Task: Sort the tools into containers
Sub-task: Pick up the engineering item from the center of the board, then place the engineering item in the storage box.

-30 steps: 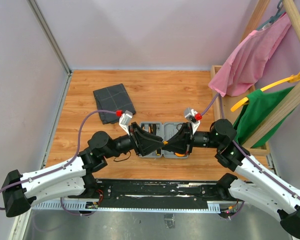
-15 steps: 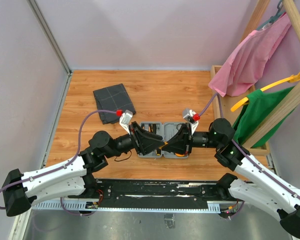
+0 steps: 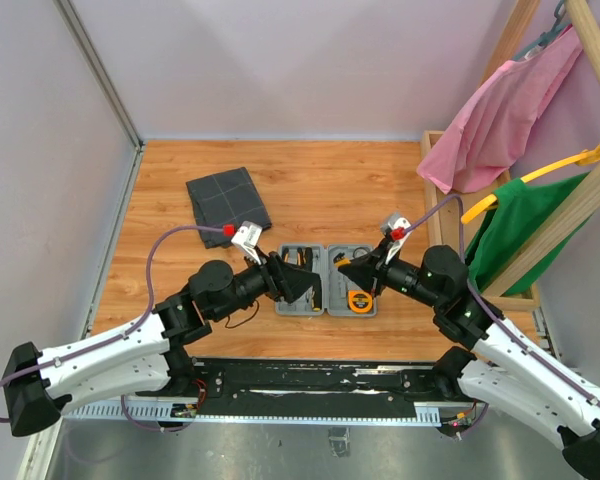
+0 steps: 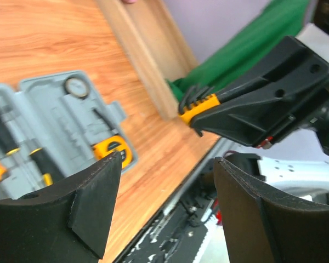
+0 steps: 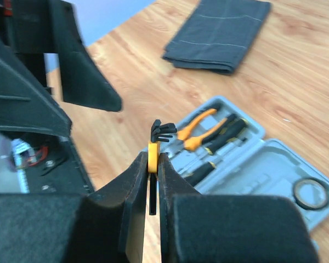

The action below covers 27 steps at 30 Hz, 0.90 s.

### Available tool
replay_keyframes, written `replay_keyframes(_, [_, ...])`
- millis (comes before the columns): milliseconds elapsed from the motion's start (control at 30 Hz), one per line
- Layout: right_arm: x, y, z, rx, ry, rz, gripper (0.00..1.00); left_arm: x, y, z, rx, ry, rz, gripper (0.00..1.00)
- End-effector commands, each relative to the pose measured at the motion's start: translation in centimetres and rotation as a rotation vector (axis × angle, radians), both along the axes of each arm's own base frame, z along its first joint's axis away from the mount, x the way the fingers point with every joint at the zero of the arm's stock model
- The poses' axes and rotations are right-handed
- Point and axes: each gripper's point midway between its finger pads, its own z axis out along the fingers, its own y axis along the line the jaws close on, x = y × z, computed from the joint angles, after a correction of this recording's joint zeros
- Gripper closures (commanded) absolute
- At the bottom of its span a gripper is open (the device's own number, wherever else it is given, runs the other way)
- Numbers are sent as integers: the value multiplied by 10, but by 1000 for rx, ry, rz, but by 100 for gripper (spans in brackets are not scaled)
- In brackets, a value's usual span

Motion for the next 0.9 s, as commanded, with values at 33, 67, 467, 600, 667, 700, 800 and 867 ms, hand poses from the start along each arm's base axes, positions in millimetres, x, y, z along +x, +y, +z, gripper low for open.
replay_keyframes(33, [50,-26,-2,-37,-175,-261,94,29,35,-36,133,98,206,28])
replay_keyframes(67, [55,-29,-1,-32,-186,-291,95,33,40,-45,153,117,225,28])
replay_keyframes(467, [88,-49,-30,-320,-382,-376,100,63,72,-90,302,152,321,27])
replay_keyframes(600, [97,-54,-48,-480,-435,-348,100,78,76,-98,327,136,340,27])
replay_keyframes(667, [96,-48,-57,-533,-477,-283,99,86,78,-102,336,128,351,27])
replay_keyframes(700, [95,-42,-63,-559,-506,-228,99,90,80,-105,341,131,356,27])
replay_keyframes(800, [85,-26,-75,-622,-612,-44,97,102,84,-109,338,130,369,27])
replay_keyframes(867, [81,-18,-79,-629,-649,34,96,111,88,-110,337,124,385,27])
